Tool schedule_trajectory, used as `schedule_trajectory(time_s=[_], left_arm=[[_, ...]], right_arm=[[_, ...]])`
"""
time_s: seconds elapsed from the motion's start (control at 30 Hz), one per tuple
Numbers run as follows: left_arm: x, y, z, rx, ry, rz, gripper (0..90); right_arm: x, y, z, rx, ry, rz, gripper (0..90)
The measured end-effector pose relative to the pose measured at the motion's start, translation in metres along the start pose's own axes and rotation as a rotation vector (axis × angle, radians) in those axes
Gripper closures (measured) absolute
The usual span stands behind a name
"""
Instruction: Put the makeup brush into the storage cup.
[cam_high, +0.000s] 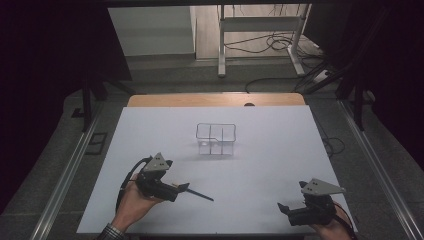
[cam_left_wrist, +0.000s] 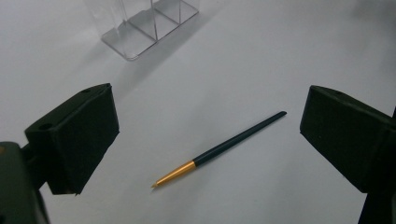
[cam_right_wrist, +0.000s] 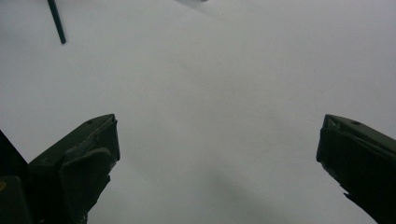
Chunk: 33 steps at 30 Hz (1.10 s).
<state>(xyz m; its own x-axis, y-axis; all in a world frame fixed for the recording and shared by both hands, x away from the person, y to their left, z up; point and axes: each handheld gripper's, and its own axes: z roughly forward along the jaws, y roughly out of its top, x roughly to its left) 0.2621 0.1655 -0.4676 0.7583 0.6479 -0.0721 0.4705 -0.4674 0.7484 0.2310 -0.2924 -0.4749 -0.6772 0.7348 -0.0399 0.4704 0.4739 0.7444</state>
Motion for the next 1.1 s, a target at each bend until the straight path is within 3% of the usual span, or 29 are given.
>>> schedule_trajectory(time_s=[0.57,0.77,1.1], left_arm=[[-0.001,0.020,0.022,0.041,-0.041,0.037,6.6],[0.000,0.024,0.031,0.085,-0.056,0.061,7.1],[-0.002,0.028,0.048,0.181,-0.067,0.135,9.5]], right_arm=[[0.000,0.000,0.001,0.011,0.007,-0.005,0.0],[0.000,-0.001,0.001,0.011,0.010,-0.004,0.0],[0.000,-0.001,0.002,0.013,0.015,-0.005,0.0]])
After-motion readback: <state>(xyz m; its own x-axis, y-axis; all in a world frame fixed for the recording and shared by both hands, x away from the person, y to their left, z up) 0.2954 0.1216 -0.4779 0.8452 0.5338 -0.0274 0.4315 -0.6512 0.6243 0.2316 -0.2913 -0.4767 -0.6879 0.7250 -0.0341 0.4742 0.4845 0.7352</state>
